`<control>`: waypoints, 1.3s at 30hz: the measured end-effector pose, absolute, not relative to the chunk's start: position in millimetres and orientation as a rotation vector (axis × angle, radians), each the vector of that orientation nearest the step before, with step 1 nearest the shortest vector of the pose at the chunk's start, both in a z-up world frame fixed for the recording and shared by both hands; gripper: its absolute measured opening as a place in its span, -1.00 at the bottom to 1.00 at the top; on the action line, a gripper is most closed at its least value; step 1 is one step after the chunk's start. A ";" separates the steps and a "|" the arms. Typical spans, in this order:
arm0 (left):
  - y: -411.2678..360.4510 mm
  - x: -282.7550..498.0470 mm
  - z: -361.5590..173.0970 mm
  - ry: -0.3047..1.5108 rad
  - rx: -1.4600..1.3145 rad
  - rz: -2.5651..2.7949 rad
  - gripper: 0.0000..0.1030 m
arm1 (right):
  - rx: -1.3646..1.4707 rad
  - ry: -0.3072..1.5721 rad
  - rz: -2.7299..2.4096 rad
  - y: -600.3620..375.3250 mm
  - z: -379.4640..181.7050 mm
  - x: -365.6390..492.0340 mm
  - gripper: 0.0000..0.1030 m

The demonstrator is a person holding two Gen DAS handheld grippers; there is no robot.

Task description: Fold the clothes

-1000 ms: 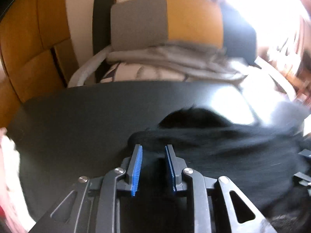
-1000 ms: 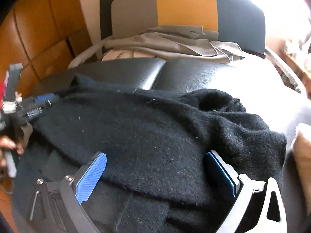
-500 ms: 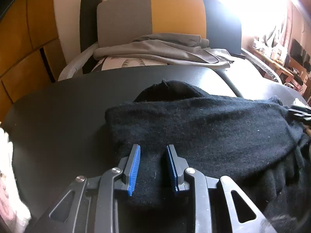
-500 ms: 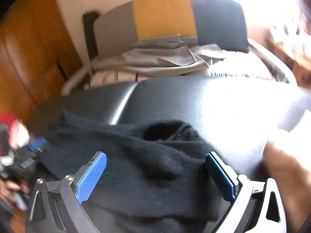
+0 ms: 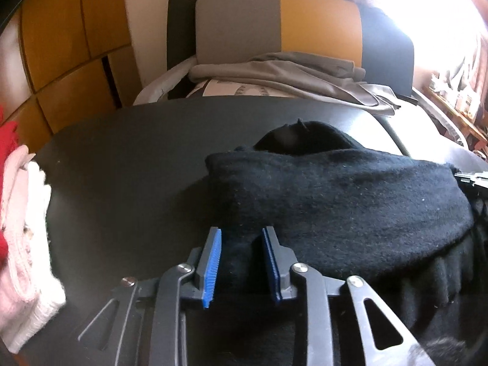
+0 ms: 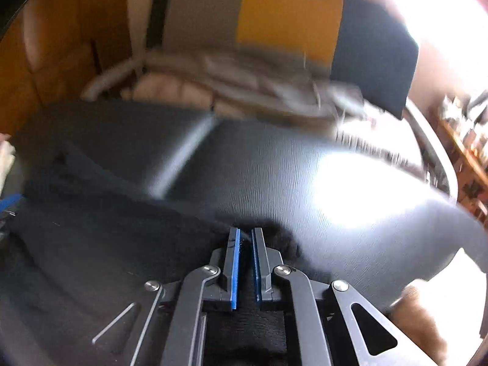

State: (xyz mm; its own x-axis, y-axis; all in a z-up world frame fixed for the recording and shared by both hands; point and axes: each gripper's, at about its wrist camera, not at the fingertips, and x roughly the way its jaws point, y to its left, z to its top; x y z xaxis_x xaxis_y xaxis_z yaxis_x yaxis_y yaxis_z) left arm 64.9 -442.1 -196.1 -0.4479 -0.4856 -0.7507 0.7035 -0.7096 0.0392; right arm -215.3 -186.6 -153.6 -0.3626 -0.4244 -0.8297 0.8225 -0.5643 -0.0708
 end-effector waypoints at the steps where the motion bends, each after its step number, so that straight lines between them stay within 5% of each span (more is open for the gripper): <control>1: -441.6 66.0 -195.1 0.364 1.000 -2.165 -0.36 | 1.027 0.594 -2.008 -183.1 -154.5 -215.4 -0.85; 5: -427.8 79.6 -176.4 0.334 0.927 -2.143 -0.37 | 1.069 0.497 -2.031 -172.2 -150.3 -217.1 -0.79; 7: -408.9 95.0 -162.6 0.323 0.871 -2.182 -0.37 | 1.060 0.448 -2.029 -164.8 -138.5 -210.8 -0.56; 9: -388.0 110.7 -158.0 0.336 0.875 -2.225 -0.37 | 0.999 0.430 -2.011 -156.3 -127.7 -189.5 0.04; 18: -343.1 143.5 -210.2 0.266 1.024 -2.252 -0.33 | 0.967 0.431 -1.955 -117.2 -161.7 -114.6 0.60; 28: -370.1 121.2 -213.5 0.316 1.066 -2.233 -0.29 | 1.123 0.071 -1.849 -25.3 -141.4 -106.7 0.91; 34: -377.9 162.6 -204.1 0.528 1.040 -2.334 -0.29 | 1.237 -0.324 -1.655 90.4 -163.8 -77.2 0.91; 39: -364.7 239.8 -197.0 0.717 0.946 -2.410 -0.25 | 1.263 -0.434 -1.425 106.3 -180.5 -39.6 0.98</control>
State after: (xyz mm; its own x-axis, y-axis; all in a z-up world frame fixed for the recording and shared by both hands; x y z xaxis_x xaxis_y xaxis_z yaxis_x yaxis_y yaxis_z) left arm 239.8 -364.7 -197.0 -0.6629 -0.2162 -0.7168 0.5728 -0.7629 -0.2997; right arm -39.6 106.3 -180.5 0.2011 -0.8746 -0.4413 0.4797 -0.3048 0.8228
